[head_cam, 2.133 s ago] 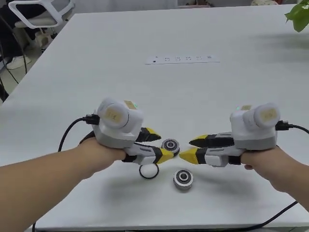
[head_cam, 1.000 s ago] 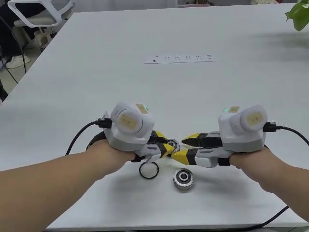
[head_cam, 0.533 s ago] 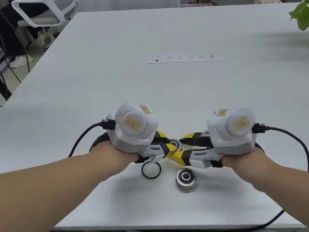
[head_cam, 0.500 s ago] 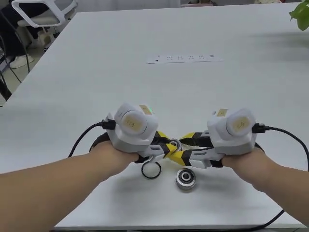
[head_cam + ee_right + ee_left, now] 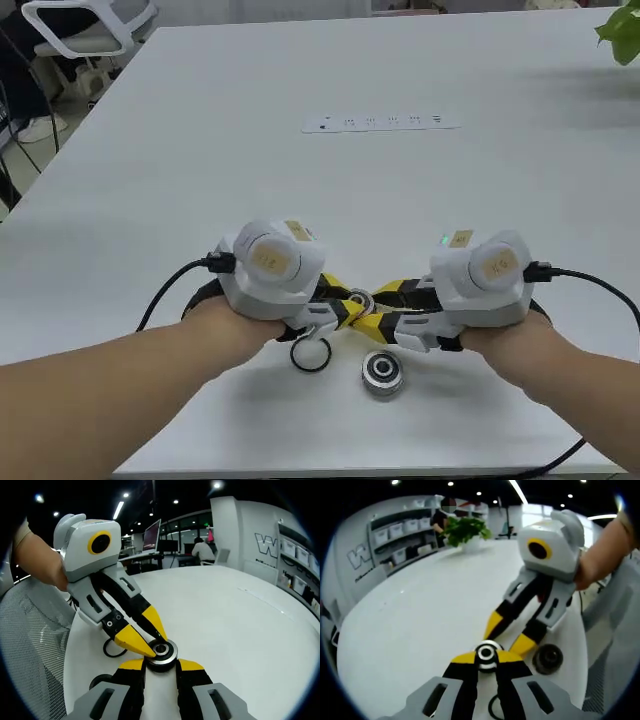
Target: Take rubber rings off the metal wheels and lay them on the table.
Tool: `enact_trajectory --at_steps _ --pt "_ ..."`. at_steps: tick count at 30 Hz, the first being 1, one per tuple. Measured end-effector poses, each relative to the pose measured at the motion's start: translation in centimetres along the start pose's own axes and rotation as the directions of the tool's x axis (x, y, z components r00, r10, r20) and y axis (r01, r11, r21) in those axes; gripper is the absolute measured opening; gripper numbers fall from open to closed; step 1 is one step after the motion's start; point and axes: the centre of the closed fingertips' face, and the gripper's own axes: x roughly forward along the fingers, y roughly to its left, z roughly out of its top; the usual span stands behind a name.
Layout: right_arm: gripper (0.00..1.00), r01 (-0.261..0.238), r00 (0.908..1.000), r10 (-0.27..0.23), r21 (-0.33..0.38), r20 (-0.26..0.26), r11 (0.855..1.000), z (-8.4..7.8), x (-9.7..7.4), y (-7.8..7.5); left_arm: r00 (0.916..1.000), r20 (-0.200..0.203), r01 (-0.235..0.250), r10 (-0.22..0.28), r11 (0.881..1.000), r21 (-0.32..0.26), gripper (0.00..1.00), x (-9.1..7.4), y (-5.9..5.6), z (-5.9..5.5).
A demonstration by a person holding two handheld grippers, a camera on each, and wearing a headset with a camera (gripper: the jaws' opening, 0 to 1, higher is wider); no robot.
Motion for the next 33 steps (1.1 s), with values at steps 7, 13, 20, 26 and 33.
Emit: enact_trajectory --at_steps 7,13,20,26,33 --pt "0.17 -0.001 1.0000 0.001 0.023 0.004 1.000 -0.1 -0.4 0.0 1.0000 -0.002 -0.001 0.001 1.000 0.000 0.13 0.0 0.0 0.0" --pt "0.11 -0.002 1.0000 0.002 0.039 0.005 0.999 -0.3 -0.6 0.0 1.0000 -0.002 -0.004 0.004 1.000 -0.003 0.13 0.0 0.0 0.0" --pt "0.07 -0.008 0.9999 0.008 0.063 0.006 0.998 -0.5 -0.7 0.2 1.0000 -0.003 -0.006 0.006 1.000 -0.004 0.13 0.0 0.0 0.0" --pt "0.00 -0.014 0.9999 0.013 0.092 0.011 0.996 -0.6 -1.0 0.1 1.0000 -0.004 -0.006 0.006 1.000 -0.005 0.13 0.0 0.0 -0.1" --pt "0.00 -0.027 0.9985 0.014 0.248 0.053 0.968 -0.4 -1.3 0.0 0.9999 -0.004 -0.010 0.010 1.000 -0.005 0.13 0.0 0.0 -0.1"
